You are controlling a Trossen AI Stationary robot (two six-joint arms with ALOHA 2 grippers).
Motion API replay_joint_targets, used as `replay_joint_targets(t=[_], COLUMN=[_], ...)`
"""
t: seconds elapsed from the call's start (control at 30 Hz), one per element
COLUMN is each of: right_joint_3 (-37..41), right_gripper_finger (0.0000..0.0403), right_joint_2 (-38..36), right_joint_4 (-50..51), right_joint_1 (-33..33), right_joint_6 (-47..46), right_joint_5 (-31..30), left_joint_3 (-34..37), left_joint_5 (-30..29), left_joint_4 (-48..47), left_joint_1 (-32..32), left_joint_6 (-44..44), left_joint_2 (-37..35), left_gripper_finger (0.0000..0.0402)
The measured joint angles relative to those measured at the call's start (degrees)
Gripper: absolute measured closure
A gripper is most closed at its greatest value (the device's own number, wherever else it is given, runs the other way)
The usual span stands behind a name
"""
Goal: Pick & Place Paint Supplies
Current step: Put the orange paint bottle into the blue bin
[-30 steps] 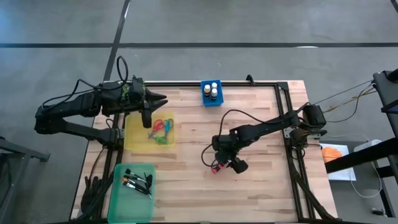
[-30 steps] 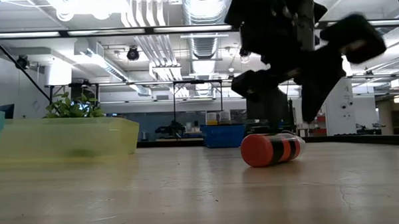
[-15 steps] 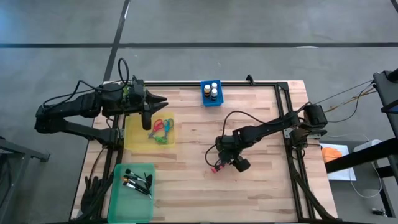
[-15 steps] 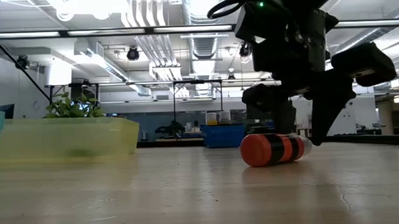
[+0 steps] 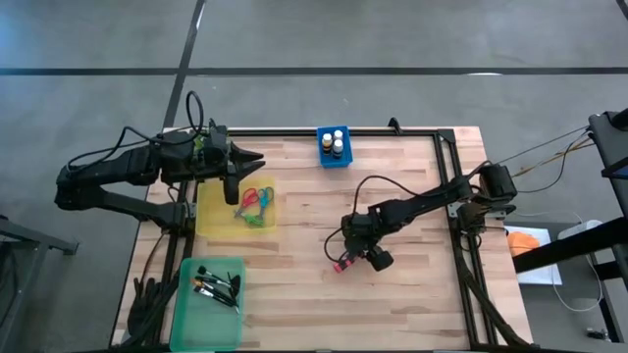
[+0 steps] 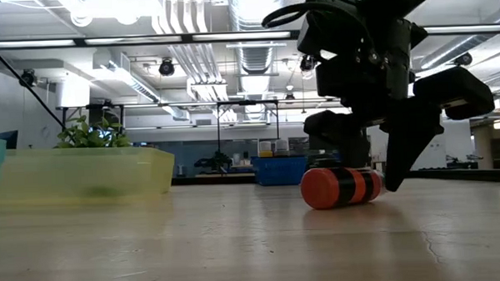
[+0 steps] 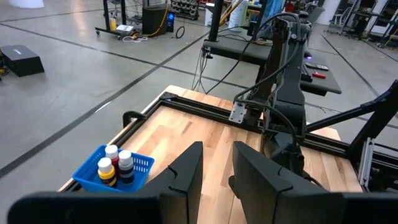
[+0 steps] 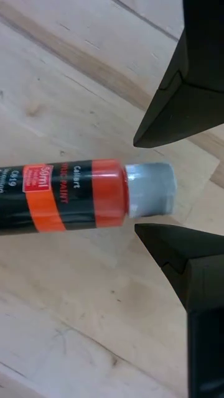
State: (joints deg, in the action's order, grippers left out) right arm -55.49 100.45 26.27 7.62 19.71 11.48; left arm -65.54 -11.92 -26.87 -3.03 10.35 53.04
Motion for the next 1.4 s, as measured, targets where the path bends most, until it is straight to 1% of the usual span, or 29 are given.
replay_joint_targets(t=[0.13,0.2,0.27,0.43,0.47,0.7,0.8,0.93,1.0,1.1,1.23,1.3,1.4], right_joint_3=[0.5,0.5,0.5,0.5,0.5,-1.5,-4.1,-9.3,-12.0,-16.0,-21.4,-23.5,-25.7], right_gripper_finger=[0.0193,0.0201,0.0219,0.0289,0.0297,0.0297,0.0297,0.0297,0.0297,0.0297,0.0297,0.0297,0.0297], right_joint_2=[0.0,0.0,0.0,0.0,0.0,-0.8,-3.0,-7.7,-10.2,-13.3,-14.5,-14.3,-14.2], right_joint_4=[-1.6,-1.6,-1.7,-1.7,-1.7,-1.0,0.8,2.3,2.1,2.9,9.1,12.1,12.5], right_joint_1=[0.0,0.0,0.0,0.0,0.0,0.0,-0.1,-1.3,-2.2,-3.8,-5.9,-6.4,-6.7], right_joint_6=[-1.2,-1.3,-1.3,-1.3,-1.3,-4.2,-6.4,-12.6,-15.4,-17.1,-17.1,-16.7,-16.3], right_joint_5=[-0.1,-0.1,-0.1,0.6,0.9,2.5,2.1,-1.8,-4.6,-7.9,-9.1,-9.2,-9.3], left_joint_3=[0.0,0.0,0.0,0.0,0.0,0.3,0.3,0.3,0.3,0.3,0.2,0.1,0.1], left_joint_5=[0.0,0.0,0.0,0.0,0.0,0.3,2.5,7.6,8.9,9.2,10.3,10.5,11.9], left_joint_4=[0.0,0.0,0.0,0.0,0.0,-0.5,-0.5,0.2,0.7,2.5,9.3,12.1,15.6], left_joint_1=[0.0,0.0,0.0,0.0,0.0,0.0,0.0,0.0,0.1,0.4,0.4,0.4,0.3], left_joint_6=[0.2,0.2,0.2,0.2,0.2,0.2,0.2,0.2,0.3,0.4,0.2,0.2,0.4], left_joint_2=[0.0,0.0,0.0,0.0,0.0,0.1,0.3,1.4,2.6,5.2,8.8,10.4,12.8], left_gripper_finger=[0.0302,0.0302,0.0302,0.0302,0.0302,0.0302,0.0302,0.0303,0.0305,0.0327,0.0386,0.0393,0.0394])
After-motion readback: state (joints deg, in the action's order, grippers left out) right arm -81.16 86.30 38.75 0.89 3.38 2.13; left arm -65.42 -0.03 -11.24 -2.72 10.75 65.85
